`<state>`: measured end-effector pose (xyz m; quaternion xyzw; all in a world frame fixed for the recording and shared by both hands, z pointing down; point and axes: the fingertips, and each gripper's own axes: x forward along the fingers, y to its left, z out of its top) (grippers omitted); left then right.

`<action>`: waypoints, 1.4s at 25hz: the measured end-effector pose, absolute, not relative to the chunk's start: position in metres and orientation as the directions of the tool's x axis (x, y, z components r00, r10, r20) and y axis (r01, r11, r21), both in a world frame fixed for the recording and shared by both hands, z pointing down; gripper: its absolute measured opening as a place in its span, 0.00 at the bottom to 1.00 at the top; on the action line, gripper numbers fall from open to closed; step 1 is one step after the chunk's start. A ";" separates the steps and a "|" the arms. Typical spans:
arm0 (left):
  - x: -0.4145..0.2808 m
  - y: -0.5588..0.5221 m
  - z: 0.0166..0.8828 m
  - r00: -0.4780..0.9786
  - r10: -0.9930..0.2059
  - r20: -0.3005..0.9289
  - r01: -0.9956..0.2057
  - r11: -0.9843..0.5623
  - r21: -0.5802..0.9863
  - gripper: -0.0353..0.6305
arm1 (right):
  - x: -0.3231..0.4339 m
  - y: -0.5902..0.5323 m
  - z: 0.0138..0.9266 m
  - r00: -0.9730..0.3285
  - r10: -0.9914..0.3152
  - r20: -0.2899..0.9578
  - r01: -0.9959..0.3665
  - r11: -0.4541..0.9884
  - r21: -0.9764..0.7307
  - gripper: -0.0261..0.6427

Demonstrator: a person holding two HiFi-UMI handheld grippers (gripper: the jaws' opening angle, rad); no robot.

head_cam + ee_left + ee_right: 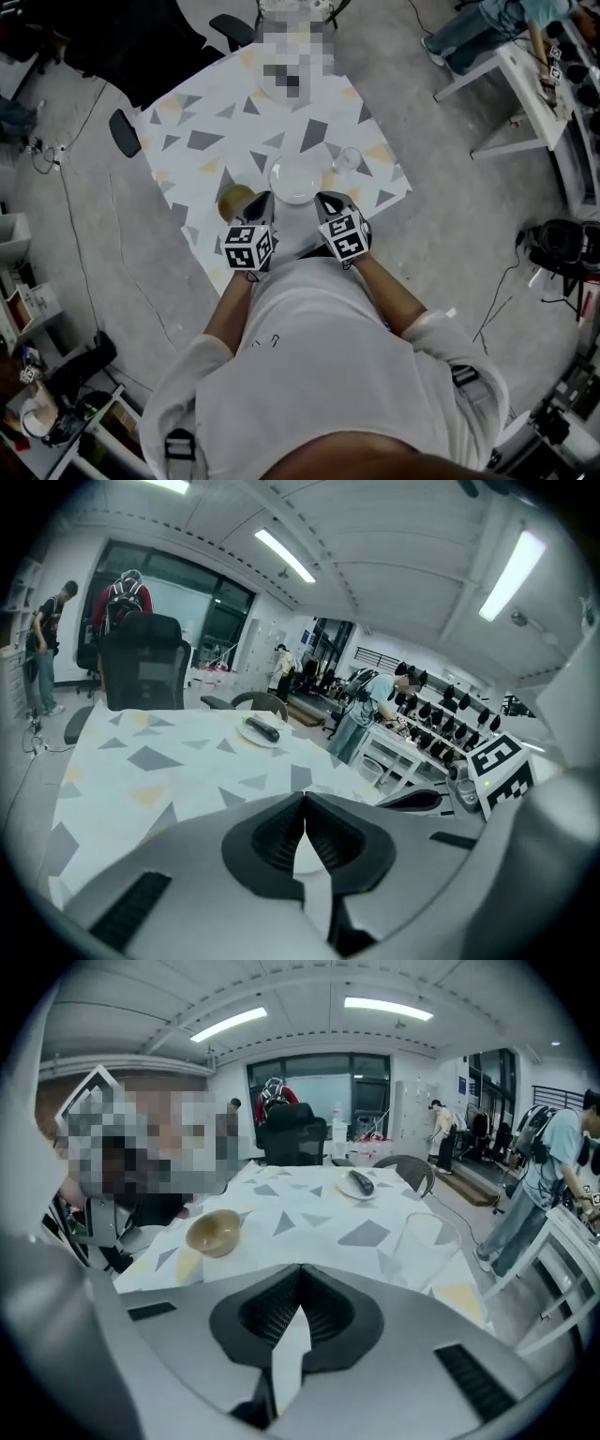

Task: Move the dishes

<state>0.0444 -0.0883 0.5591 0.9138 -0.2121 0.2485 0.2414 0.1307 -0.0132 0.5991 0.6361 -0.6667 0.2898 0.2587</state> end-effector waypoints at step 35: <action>0.061 -0.132 0.347 0.842 -0.526 0.118 -0.538 -0.834 0.119 0.08 | 0.169 -0.082 0.353 0.075 -0.978 0.193 -0.995 -0.063 0.071 0.03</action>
